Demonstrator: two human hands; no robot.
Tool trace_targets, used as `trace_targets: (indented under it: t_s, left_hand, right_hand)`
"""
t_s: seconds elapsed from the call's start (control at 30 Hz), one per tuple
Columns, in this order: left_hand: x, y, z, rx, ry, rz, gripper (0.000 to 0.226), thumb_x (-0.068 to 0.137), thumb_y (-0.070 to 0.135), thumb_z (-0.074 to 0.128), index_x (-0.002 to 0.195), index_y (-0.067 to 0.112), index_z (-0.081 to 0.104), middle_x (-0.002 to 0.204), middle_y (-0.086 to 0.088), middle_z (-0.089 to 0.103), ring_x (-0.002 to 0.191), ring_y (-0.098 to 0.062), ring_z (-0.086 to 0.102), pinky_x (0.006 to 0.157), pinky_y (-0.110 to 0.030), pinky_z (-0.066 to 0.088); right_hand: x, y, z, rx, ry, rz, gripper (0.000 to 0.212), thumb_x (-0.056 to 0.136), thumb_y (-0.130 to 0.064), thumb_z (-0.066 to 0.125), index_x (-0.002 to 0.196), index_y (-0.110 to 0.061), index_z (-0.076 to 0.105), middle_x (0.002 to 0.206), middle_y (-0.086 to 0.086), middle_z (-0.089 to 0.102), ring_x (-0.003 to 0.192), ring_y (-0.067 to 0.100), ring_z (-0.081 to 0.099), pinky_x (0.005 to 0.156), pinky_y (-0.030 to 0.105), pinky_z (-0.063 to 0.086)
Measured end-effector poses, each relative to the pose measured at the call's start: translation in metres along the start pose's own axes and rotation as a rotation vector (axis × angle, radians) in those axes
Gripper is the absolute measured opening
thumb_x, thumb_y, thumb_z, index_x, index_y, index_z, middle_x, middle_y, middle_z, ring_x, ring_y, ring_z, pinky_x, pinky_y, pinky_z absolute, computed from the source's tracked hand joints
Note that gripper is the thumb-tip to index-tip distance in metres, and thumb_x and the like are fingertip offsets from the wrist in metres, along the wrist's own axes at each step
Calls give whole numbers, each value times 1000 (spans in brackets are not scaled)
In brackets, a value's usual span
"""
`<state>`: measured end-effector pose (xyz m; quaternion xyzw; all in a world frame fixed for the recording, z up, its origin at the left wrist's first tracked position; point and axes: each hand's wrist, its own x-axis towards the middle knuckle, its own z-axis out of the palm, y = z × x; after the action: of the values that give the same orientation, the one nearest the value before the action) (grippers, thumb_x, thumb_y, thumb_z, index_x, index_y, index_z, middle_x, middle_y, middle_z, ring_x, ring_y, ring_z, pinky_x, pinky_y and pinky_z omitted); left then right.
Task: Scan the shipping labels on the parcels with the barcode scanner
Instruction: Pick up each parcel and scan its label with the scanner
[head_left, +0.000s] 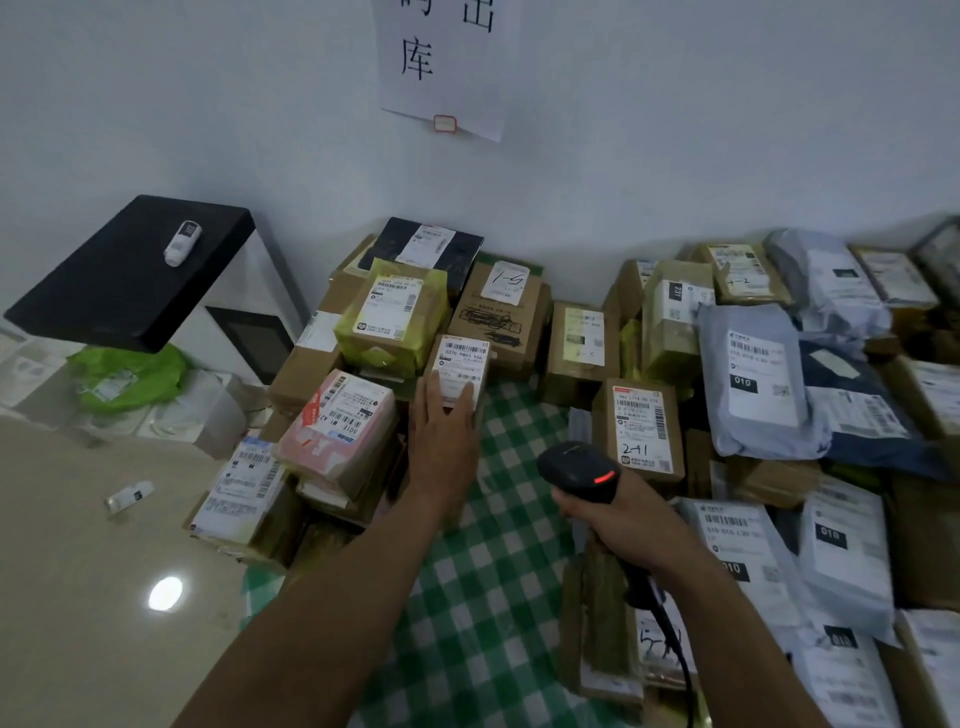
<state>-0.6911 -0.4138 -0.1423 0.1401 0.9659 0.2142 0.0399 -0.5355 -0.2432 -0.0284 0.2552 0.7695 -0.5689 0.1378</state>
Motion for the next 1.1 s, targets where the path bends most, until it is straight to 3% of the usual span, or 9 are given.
trace_targets:
  t_s: [0.13,0.27,0.43,0.53,0.67,0.77,0.83,0.97,1.1]
  left_hand:
    - [20,1,-3,-40,-33,61,55,109,40,43,160,24,29,171,-12,9,159,-29,-5,127,-55,18]
    - [45,-1,-12,44,24,47,52,110,39,41,159,25,34,169,-11,23,158,-29,11,126,-46,15]
    - [36,8,-4,25,37,4,63,105,40,51,161,25,27,170,-12,17,159,-31,3,126,-54,-3]
    - [10,35,-6,-204,117,55,67,100,32,63,159,21,32,166,-10,23,156,-29,10,127,-50,17]
    - [-21,88,13,-509,-140,99,61,98,33,67,153,28,42,152,3,41,137,-16,44,113,-39,43]
    - [-32,124,22,-729,-426,-42,67,98,35,69,156,25,38,158,1,42,141,-18,46,112,-37,42]
    - [-33,140,26,-813,-491,-81,68,99,32,68,157,18,35,158,-3,43,137,-15,45,106,-29,40]
    - [-21,153,40,-887,-532,-229,79,100,37,66,163,17,23,162,-10,38,144,-27,43,104,-32,42]
    - [-8,143,57,-911,-558,-261,84,96,38,72,162,21,24,158,-12,44,139,-28,49,100,-33,45]
  right_hand:
    - [0,1,-8,23,-9,6,30,93,-34,77,119,-40,63,106,-12,73,89,-2,64,63,12,45]
    - [3,4,-14,31,41,19,26,92,-34,78,115,-37,66,97,-4,78,76,7,67,67,24,51]
    - [-4,11,-26,95,96,25,24,92,-36,77,114,-31,70,98,0,78,70,7,63,66,26,51]
    - [-14,18,-38,168,154,50,17,94,-35,76,108,-26,73,92,2,78,66,12,63,66,31,52]
    - [-31,35,-56,254,281,87,19,95,-31,75,101,-12,74,85,4,76,64,15,60,63,33,50]
    - [-44,47,-60,322,341,115,16,95,-27,75,105,-15,72,92,10,78,63,16,59,60,32,51]
    - [-49,56,-58,329,344,130,17,96,-26,74,105,-12,72,89,9,77,60,14,59,59,31,51]
    - [-51,69,-53,382,312,160,17,96,-25,74,111,-18,70,92,11,76,62,16,58,61,32,50]
    - [-46,79,-50,386,281,154,18,96,-26,74,113,-22,69,97,12,77,64,16,59,62,31,50]
